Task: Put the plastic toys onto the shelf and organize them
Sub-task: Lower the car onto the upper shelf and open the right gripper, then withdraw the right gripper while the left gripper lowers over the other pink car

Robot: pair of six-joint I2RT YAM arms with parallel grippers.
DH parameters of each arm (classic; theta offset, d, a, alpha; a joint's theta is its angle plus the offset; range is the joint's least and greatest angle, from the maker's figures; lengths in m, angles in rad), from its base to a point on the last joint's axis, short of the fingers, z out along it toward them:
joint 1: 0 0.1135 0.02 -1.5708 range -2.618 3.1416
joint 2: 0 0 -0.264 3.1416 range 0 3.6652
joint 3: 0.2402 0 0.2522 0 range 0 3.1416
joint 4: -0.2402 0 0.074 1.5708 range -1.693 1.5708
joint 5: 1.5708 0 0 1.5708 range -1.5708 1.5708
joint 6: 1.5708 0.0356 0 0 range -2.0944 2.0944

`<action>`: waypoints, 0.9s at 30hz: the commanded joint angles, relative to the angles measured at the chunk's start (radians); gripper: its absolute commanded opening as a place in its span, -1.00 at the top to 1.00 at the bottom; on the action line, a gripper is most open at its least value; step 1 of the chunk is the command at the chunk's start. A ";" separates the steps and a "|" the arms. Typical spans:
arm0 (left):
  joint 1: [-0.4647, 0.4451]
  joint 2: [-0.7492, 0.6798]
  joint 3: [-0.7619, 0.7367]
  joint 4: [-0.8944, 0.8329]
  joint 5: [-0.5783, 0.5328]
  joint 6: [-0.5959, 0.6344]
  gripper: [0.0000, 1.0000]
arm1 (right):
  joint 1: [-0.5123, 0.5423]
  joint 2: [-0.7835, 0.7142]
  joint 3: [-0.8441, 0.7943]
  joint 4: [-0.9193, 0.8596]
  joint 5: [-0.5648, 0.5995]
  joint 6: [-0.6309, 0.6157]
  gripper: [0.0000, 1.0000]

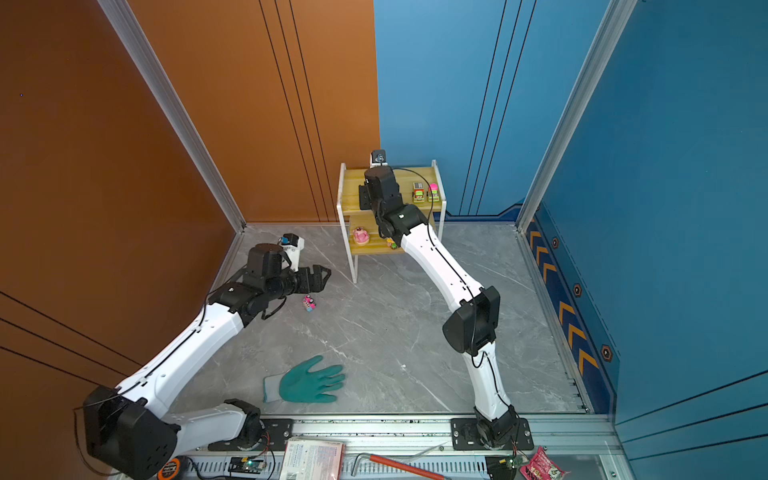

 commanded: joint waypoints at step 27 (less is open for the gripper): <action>0.026 0.047 -0.007 -0.004 -0.059 0.015 -0.90 | 0.043 -0.140 0.089 0.039 -0.023 -0.104 -0.35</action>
